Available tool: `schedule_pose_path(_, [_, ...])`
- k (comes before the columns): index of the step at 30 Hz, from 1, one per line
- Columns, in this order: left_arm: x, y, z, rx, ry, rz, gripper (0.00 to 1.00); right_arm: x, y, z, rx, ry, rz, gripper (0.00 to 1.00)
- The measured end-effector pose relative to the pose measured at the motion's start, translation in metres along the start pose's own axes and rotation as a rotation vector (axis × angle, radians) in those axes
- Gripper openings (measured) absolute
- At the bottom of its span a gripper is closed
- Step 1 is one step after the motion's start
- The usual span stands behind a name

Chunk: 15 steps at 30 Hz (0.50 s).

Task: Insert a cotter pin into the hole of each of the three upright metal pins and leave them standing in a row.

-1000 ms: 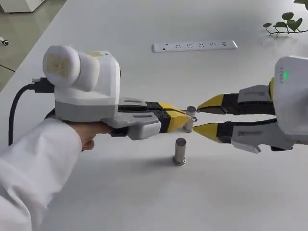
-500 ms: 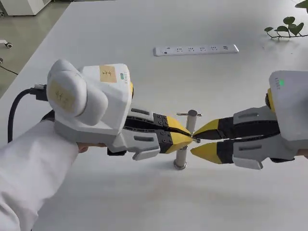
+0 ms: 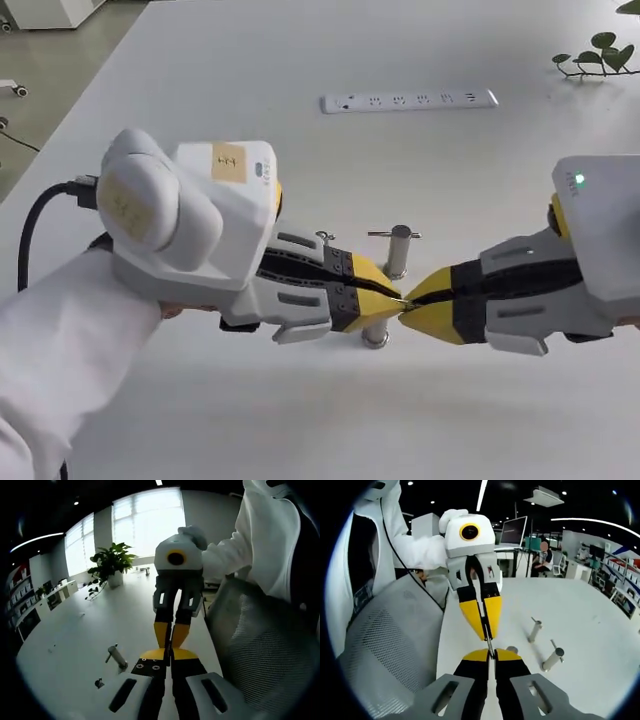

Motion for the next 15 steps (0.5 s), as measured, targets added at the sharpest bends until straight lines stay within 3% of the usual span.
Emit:
schedule_pose_path(7, [-0.0077,-0.0034,-0.0037,-0.02,0.028,-0.001,0.01,0.001,0.0063,0.0011,0.017,0.032,0.023,0.0])
schedule_pose_path(8, [-0.0086,-0.0036,-0.0051,-0.016,0.036,0.035,0.01,0.0001,0.0058,0.0012,0.013,0.042,0.03,0.0])
schedule_pose_path(12, [-0.008,-0.0005,-0.0067,0.009,0.022,0.032,0.02,-0.0008,0.0039,0.0022,0.003,0.041,0.027,0.0])
schedule_pose_path(14, [-0.0074,0.0017,-0.0073,0.023,0.01,0.036,0.05,-0.0007,0.0023,0.0027,-0.005,0.036,0.026,0.0])
schedule_pose_path(15, [-0.008,0.0027,-0.008,0.028,0.008,0.043,0.12,-0.0014,0.0011,0.0034,-0.011,0.036,0.024,0.0])
Point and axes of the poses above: the centre of the closed fingertips' face, and the gripper's own axes: z roughly backward along the fingers, y roughly to its left, x roughly out of its top, the point moved 3 cm from there along z, roughly backward along the fingers, and after that the axes turned 13 degrees about x, right-handed, at the moved point
